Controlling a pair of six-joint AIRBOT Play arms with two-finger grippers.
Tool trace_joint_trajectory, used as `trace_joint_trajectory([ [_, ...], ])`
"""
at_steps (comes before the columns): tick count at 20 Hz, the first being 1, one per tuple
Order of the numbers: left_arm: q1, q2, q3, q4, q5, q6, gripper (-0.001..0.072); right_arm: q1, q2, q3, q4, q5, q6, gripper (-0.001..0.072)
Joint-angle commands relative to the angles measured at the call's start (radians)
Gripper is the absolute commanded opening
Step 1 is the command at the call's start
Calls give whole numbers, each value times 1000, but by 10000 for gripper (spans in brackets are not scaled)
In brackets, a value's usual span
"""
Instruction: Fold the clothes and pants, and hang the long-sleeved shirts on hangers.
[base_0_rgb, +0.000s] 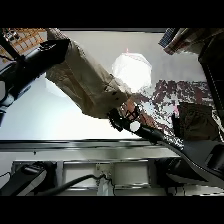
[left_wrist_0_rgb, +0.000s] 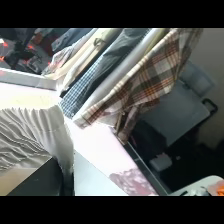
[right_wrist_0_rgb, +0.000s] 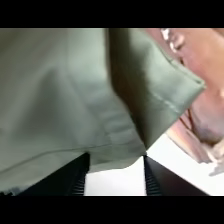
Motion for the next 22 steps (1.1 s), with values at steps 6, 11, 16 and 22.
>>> trace_joint_trajectory([
  [6, 1, 94, 0, 4, -169, -17, 6, -71, -3, 0, 0, -3, 0, 280],
  [11, 1, 135, 0, 9, -184, -17, 6, -84, -3, 0, -13, 16, -5, 22],
  [16, 1, 131, -5, 68, -184, -21, 6, -81, 4, 3, -69, 64, -12, 21],
  [22, 1, 116, -14, 68, -167, -21, 6, -60, 34, 3, -226, 252, -26, 476],
])
